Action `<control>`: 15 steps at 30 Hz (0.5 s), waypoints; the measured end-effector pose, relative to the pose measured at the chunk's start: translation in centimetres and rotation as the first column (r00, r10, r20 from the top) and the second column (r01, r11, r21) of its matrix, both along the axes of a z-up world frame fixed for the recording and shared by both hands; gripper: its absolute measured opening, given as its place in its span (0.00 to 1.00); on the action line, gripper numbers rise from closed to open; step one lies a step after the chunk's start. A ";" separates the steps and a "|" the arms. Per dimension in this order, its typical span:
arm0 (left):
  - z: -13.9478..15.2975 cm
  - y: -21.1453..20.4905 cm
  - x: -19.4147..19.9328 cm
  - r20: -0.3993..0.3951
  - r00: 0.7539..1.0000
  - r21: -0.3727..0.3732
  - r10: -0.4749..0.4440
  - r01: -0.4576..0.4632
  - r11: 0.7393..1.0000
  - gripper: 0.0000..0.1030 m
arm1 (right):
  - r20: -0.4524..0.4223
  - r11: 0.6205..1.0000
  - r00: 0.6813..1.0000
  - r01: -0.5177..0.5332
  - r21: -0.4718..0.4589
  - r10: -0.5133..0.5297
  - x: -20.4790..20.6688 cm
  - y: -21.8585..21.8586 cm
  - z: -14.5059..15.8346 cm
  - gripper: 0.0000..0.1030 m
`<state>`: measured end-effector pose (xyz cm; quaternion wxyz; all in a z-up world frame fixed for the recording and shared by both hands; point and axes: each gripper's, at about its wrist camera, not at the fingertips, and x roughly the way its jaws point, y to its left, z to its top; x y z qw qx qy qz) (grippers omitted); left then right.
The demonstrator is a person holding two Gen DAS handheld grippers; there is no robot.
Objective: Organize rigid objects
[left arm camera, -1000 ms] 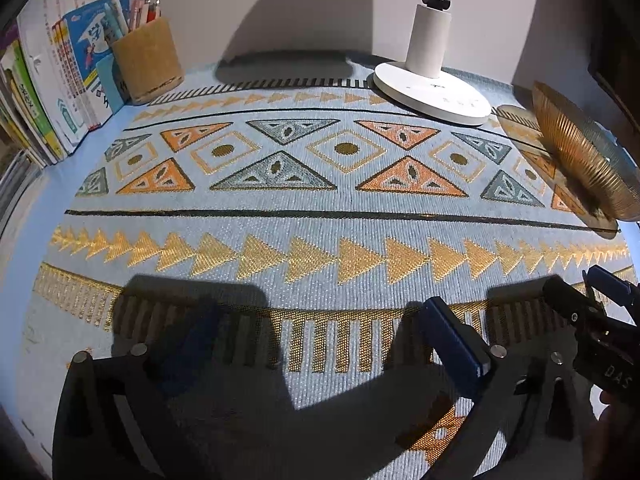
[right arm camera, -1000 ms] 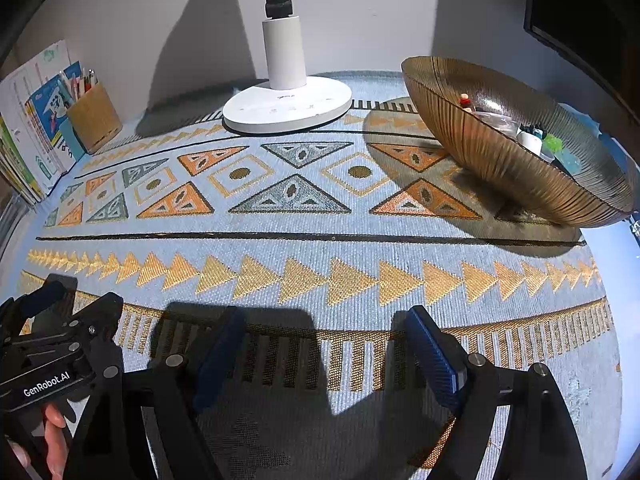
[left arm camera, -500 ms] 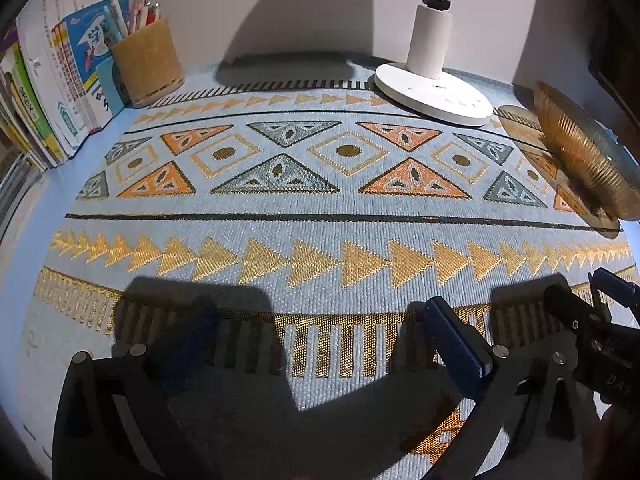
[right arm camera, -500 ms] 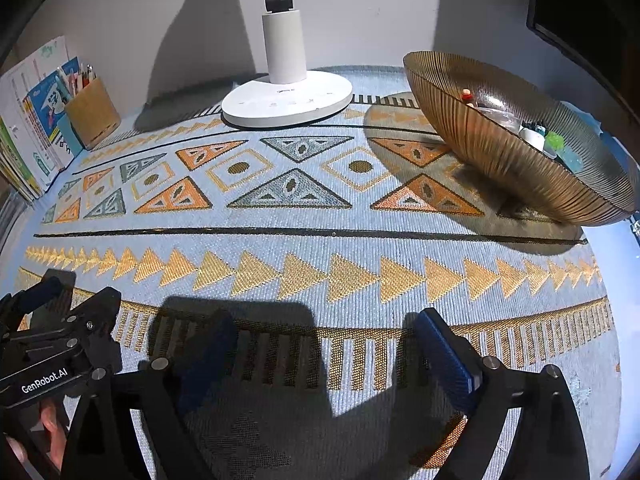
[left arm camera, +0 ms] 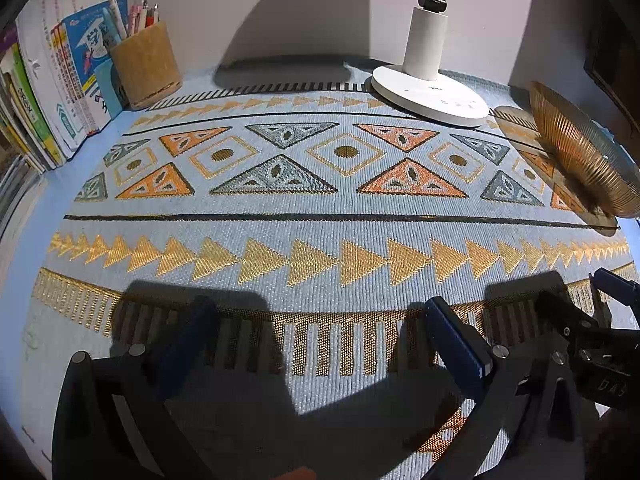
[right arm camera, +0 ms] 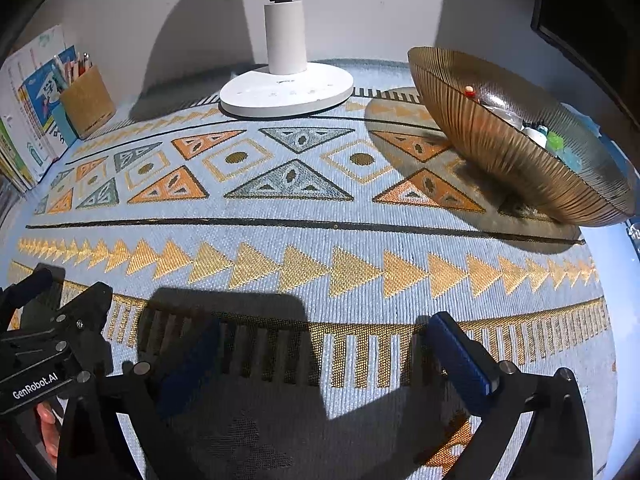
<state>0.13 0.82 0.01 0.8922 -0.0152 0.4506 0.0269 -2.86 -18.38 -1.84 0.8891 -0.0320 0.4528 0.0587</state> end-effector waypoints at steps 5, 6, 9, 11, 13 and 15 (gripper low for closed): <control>0.0 0.0 0.0 0.000 1.000 0.000 0.000 0.000 1.000 1.00 | 0.019 1.000 1.000 0.003 0.005 -0.003 -0.2 0.0 -0.1 1.00; 0.0 0.0 0.0 0.000 1.000 0.000 0.000 0.000 1.000 1.00 | 0.037 1.000 0.999 0.003 0.007 -0.003 -0.3 0.0 -0.2 1.00; 0.0 0.0 0.0 0.000 1.000 0.000 0.000 0.000 1.000 1.00 | 0.038 1.000 0.999 0.001 0.008 -0.002 -0.2 0.1 -0.2 1.00; 0.0 0.0 0.0 0.000 1.000 0.000 0.000 0.000 1.000 1.00 | 0.039 1.000 0.999 0.001 0.006 -0.002 -0.2 0.0 -0.3 1.00; 0.0 -0.1 0.0 0.000 1.000 0.000 0.000 0.000 1.000 1.00 | 0.039 1.000 0.999 0.001 0.006 -0.001 -0.2 0.0 -0.3 1.00; 0.0 0.0 0.0 0.000 1.000 0.000 0.000 0.000 1.000 1.00 | 0.039 1.000 0.999 0.001 0.006 -0.001 -0.3 0.0 -0.3 1.00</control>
